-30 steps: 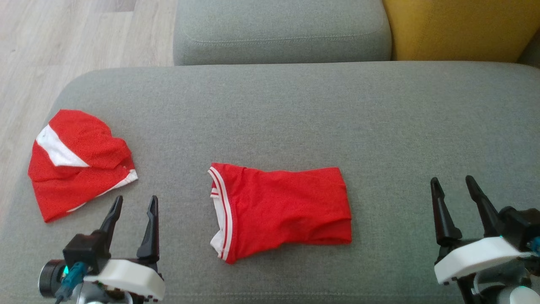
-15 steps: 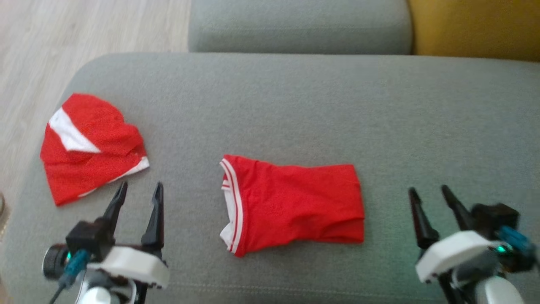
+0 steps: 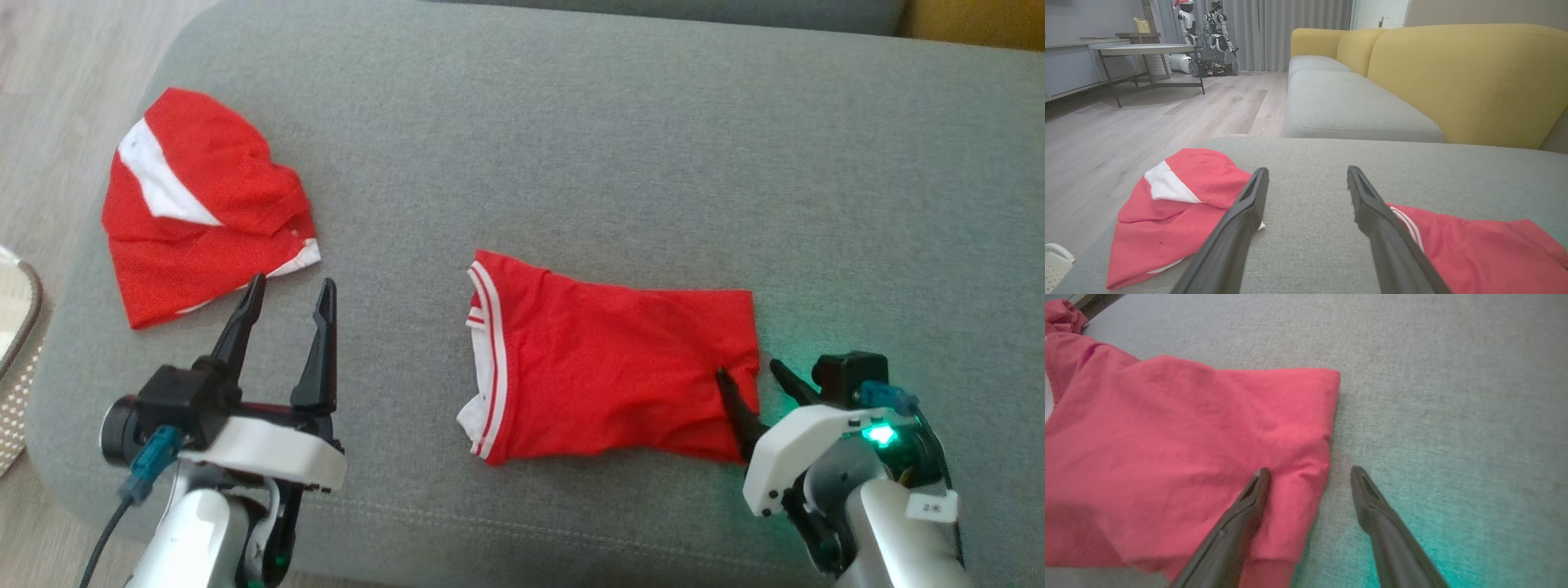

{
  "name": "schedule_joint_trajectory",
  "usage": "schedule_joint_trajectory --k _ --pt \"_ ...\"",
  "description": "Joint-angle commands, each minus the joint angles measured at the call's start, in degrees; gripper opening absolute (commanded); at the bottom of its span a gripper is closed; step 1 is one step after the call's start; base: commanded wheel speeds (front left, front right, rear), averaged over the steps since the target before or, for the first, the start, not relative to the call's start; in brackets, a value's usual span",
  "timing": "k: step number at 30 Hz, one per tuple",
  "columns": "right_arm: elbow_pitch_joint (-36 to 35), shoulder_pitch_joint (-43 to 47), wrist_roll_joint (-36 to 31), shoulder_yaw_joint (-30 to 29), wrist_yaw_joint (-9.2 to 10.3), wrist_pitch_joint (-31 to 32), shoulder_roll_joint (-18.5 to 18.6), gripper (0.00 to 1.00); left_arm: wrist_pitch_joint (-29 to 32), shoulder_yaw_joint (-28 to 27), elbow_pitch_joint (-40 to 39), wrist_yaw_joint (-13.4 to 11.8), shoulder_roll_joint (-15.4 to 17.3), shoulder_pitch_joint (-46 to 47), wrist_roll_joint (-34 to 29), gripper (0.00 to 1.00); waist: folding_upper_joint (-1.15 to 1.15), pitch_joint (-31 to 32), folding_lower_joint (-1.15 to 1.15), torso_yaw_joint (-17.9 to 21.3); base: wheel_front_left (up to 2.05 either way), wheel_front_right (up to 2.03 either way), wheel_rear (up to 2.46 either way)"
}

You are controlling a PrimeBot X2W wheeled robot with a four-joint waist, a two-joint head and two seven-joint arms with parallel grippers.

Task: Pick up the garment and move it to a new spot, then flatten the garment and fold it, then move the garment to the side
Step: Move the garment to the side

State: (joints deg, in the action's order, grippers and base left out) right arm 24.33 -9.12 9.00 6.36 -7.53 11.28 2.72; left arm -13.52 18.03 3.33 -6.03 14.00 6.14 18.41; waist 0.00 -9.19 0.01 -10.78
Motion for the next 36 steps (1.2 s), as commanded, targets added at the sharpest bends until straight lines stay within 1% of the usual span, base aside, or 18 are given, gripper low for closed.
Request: schedule_joint_trajectory --k 1,2,3,7,11,16,21,23,26,27,29,36 --pt "-1.02 -1.77 0.08 1.49 0.04 0.31 0.19 0.91 -0.61 -2.00 -1.43 0.11 0.68 3.00 0.01 1.00 0.00 -0.34 -0.01 -0.36 0.00 0.00 0.00" --pt "-0.62 -1.93 0.37 1.69 0.04 0.50 0.19 0.21 -0.72 -2.05 -1.18 0.15 0.58 3.12 0.01 1.00 0.00 -0.43 -0.01 -0.36 0.00 0.00 0.00" --pt "-0.25 -1.95 0.39 1.87 0.04 0.95 0.18 0.00 -0.83 -2.14 -0.97 0.17 0.50 3.20 0.02 1.00 0.00 -0.47 -0.01 -0.30 0.00 0.00 0.00" --pt "-0.83 -2.26 0.72 2.32 0.04 0.71 0.17 0.00 -1.14 -2.77 -0.49 0.05 0.44 3.22 -0.06 1.00 0.00 -0.43 -0.01 0.93 0.00 0.00 0.00" --pt "-2.30 -2.88 0.34 1.96 0.04 -0.37 0.19 0.00 -1.28 -3.23 -0.78 -0.12 0.78 3.11 -0.52 1.00 0.00 -0.28 -0.01 3.18 0.00 0.00 0.00" --pt "-4.42 -3.58 -0.41 -0.38 0.04 -0.52 2.26 0.00 -1.35 -3.78 -1.74 -0.35 1.34 2.76 -0.80 1.00 0.00 -0.47 -0.01 7.21 0.00 0.00 0.00" --pt "-6.58 -5.98 -1.37 -6.61 0.04 0.38 5.73 0.00 -1.37 -4.19 -2.92 -0.57 2.08 2.85 -1.07 1.00 0.00 -1.64 -0.01 12.10 0.00 0.00 0.00" --pt "-6.60 -8.64 -1.59 -9.08 0.04 0.52 7.28 0.00 -1.23 -4.19 -3.42 -0.55 2.43 3.18 -1.18 1.00 0.00 -2.59 -0.01 14.00 0.00 0.00 0.00" --pt "-5.21 -13.65 -2.01 -12.02 0.04 0.55 9.53 0.00 -0.65 -3.72 -4.20 -0.13 2.88 4.48 -1.51 1.00 0.00 -4.49 -0.01 15.85 0.00 0.00 0.00" --pt "-5.21 -13.65 -2.01 -12.02 0.04 0.55 9.53 0.00 -0.65 -3.72 -4.20 -0.13 2.88 4.48 -1.51 1.00 0.00 -4.49 -0.01 15.85 0.00 0.00 0.00" --pt "-3.74 -17.07 -2.29 -13.89 0.04 0.46 10.68 0.00 -0.26 -3.41 -4.76 0.19 3.28 5.58 -1.83 1.00 0.00 -5.86 -0.01 16.66 0.00 0.00 0.00" --pt "2.64 -26.90 -3.73 -22.80 0.04 -1.37 12.56 0.00 1.14 -2.63 -6.47 0.96 4.43 8.38 -2.54 1.00 0.00 -9.88 -0.01 18.03 0.00 0.00 0.00"
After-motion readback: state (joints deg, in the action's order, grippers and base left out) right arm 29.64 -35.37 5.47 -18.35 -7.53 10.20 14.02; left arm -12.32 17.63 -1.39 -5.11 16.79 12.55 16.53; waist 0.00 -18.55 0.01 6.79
